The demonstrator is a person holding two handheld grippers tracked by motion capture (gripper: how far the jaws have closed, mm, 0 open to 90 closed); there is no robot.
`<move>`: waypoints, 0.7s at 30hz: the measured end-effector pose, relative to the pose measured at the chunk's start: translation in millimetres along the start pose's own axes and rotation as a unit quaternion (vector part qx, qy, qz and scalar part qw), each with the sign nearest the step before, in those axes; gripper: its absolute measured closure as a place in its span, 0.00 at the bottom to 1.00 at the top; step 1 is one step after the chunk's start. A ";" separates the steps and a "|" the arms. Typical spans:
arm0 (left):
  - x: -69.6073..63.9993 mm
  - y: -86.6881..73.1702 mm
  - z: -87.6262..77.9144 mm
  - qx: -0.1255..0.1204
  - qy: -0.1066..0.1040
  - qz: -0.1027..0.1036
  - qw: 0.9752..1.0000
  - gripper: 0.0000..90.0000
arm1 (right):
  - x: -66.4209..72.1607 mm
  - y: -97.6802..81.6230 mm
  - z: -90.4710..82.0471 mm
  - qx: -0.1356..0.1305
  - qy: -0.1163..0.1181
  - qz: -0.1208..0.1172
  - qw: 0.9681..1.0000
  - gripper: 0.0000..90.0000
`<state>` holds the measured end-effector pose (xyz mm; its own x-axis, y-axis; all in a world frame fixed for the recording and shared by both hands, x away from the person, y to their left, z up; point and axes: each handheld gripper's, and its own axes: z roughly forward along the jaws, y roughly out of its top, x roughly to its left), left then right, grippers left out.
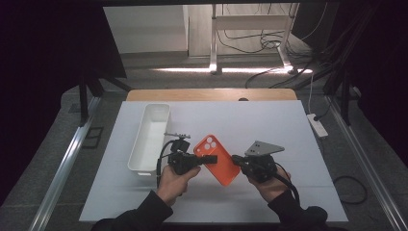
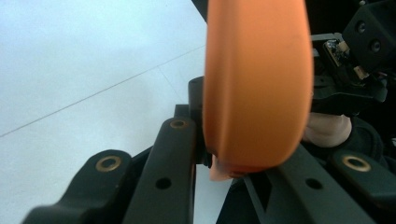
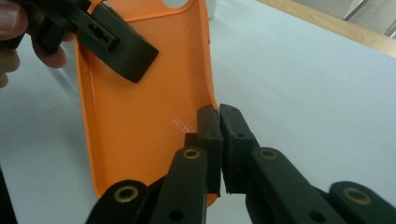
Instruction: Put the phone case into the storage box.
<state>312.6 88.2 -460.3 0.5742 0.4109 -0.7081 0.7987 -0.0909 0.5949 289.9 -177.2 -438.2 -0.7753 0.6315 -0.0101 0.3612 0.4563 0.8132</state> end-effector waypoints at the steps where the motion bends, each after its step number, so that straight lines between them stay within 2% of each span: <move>1: -0.7 0.5 -0.3 0.002 0.003 0.004 1.000 0.94 | -0.7 0.3 -1.5 -0.005 0.006 0.005 1.000 0.92; 4: -2.8 1.6 -1.7 0.005 0.012 0.016 1.000 0.94 | -3.3 1.8 -3.8 -0.008 0.020 0.018 1.000 0.80; 6: -3.7 2.6 -3.5 0.010 0.022 0.027 0.999 0.94 | -4.6 1.9 -5.3 -0.006 0.018 0.024 1.000 0.72; 9: -2.9 3.9 -7.5 0.014 0.026 0.037 0.999 0.94 | -7.8 1.6 -6.6 0.003 0.026 0.030 0.999 0.58; 10: -2.9 3.9 -7.5 0.014 0.026 0.037 0.999 0.94 | -7.8 1.6 -6.6 0.003 0.026 0.030 0.999 0.58; 12: -2.9 5.0 -10.0 0.021 0.032 0.048 0.998 0.94 | -10.7 0.9 -7.3 0.008 0.029 0.030 0.999 0.47; 15: -3.0 6.2 -12.9 0.033 0.035 0.065 0.997 0.94 | -14.7 0.7 -7.2 0.013 0.047 0.034 0.998 0.33; 19: -3.1 7.2 -15.0 0.042 0.032 0.080 0.995 0.93 | -15.8 0.5 -6.4 0.019 0.067 0.031 0.997 0.18; 20: -3.9 8.1 -16.3 0.050 0.032 0.091 0.994 0.93 | -15.4 0.1 -6.0 0.021 0.071 0.031 0.997 0.13; 21: -3.9 8.1 -16.3 0.050 0.032 0.091 0.994 0.93 | -15.4 0.1 -6.0 0.021 0.071 0.031 0.997 0.13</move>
<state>313.9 100.6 -446.6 0.7009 0.4356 -0.5648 0.6983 -0.2572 0.6681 298.7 -190.7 -434.6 -0.8155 0.5652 0.1247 0.4297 0.4469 0.7846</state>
